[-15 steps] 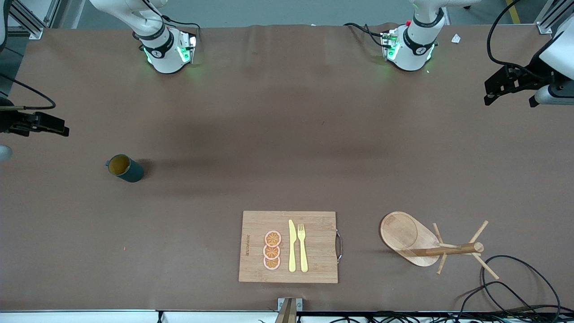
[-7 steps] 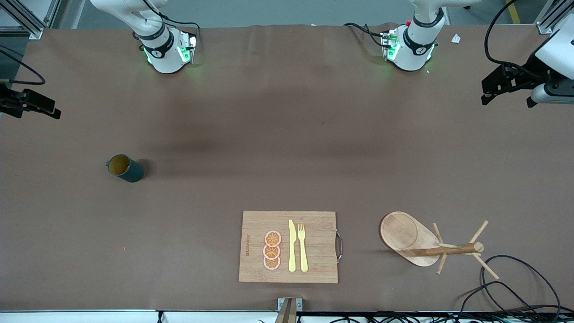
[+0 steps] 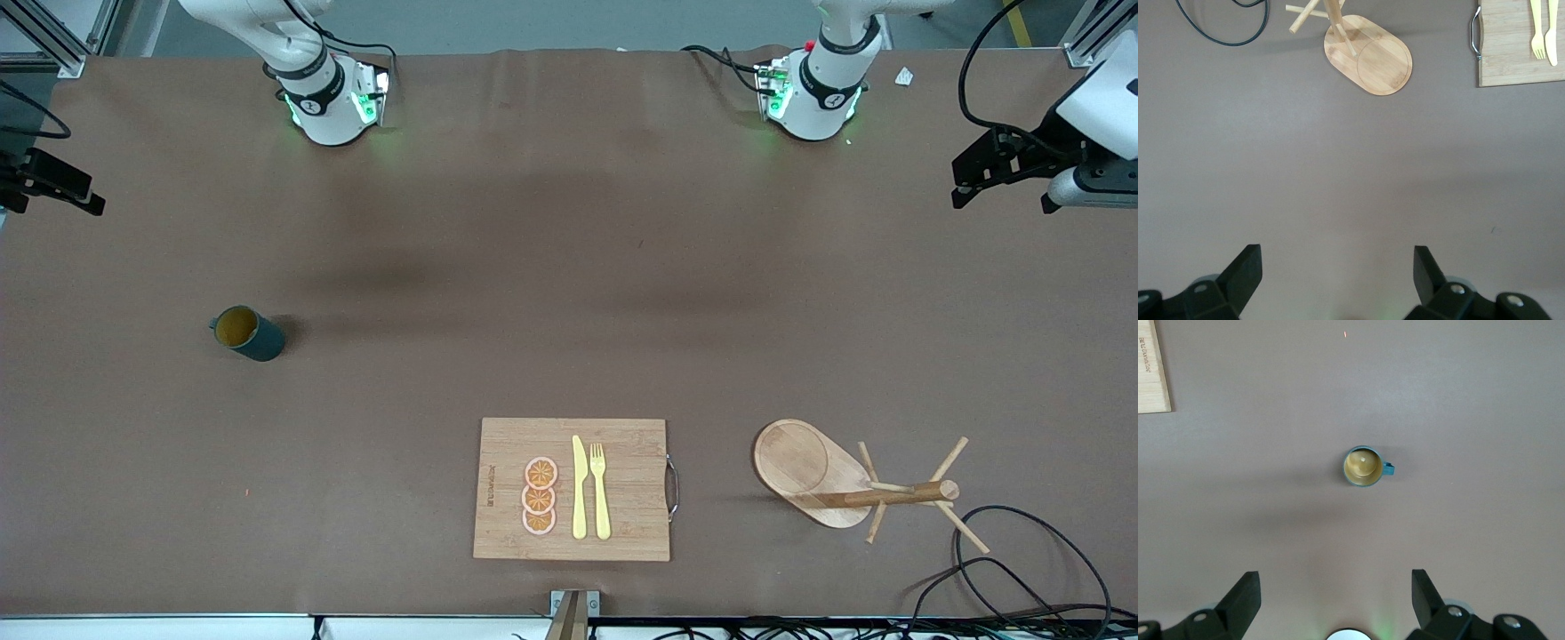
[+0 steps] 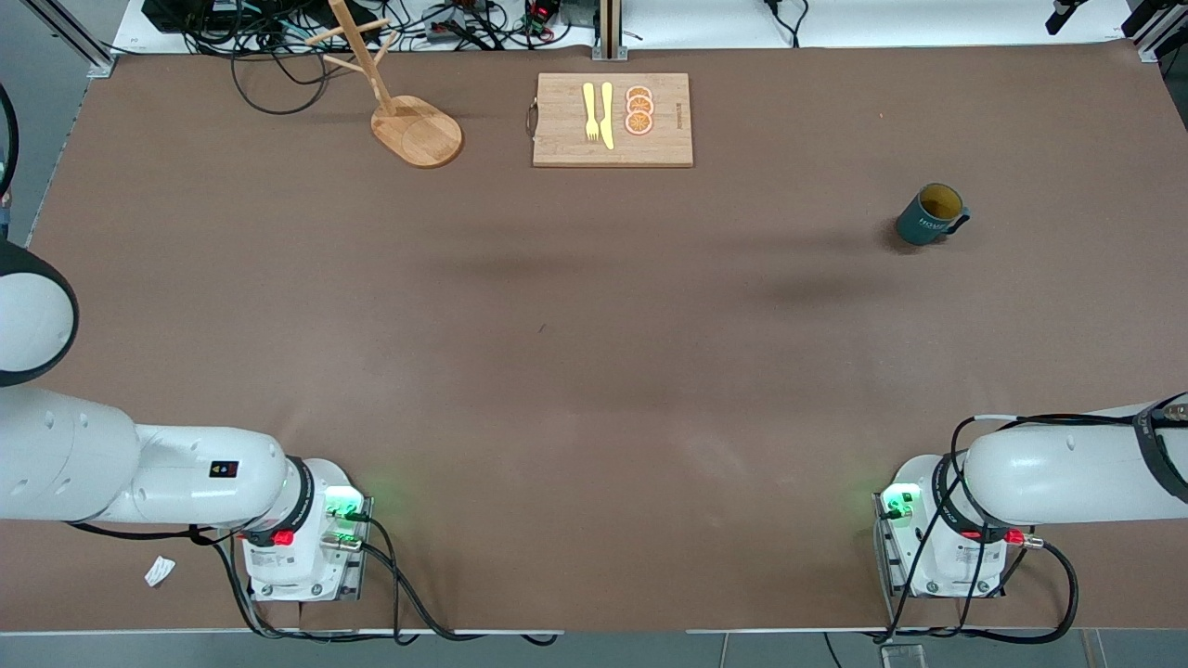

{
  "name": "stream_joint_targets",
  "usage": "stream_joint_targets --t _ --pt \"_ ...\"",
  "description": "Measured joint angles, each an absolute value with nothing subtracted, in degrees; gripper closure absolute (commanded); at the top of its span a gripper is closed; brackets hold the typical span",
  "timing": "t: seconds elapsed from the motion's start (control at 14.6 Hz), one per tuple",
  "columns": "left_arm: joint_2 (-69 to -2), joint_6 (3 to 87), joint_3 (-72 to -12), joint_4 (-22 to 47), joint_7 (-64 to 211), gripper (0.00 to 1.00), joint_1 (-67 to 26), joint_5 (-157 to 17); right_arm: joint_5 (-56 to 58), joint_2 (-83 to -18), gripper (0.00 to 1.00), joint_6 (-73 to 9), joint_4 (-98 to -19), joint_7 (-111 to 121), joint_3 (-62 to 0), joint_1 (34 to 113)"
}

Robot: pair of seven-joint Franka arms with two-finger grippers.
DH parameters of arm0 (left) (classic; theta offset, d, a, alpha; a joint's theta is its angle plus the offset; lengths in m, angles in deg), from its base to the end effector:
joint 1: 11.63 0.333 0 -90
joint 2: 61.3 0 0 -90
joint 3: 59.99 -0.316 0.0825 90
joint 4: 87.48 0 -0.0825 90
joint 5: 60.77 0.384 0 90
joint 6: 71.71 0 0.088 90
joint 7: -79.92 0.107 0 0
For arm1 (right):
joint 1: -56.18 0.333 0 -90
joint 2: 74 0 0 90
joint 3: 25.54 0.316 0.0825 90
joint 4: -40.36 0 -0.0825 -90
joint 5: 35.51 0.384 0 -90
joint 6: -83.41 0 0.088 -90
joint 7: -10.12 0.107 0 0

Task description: Transfer cup from left to right arm and place

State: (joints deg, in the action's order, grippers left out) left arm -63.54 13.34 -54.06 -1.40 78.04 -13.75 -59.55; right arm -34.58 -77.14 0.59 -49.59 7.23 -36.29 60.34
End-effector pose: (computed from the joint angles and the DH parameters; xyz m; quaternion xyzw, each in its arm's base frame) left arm 0.5282 -0.0736 0.6700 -0.9985 0.0528 -0.0115 0.0117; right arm 0.5209 -0.0613 0.6434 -0.9988 0.0312 0.0341 0.0161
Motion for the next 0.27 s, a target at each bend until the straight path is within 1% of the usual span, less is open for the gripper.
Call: stream_joint_targets --t 0.27 --pt "-63.54 12.93 -54.05 -1.4 78.04 0.0 -13.76 -59.55 -34.58 -77.14 0.0 0.59 -49.97 7.23 -36.29 60.15"
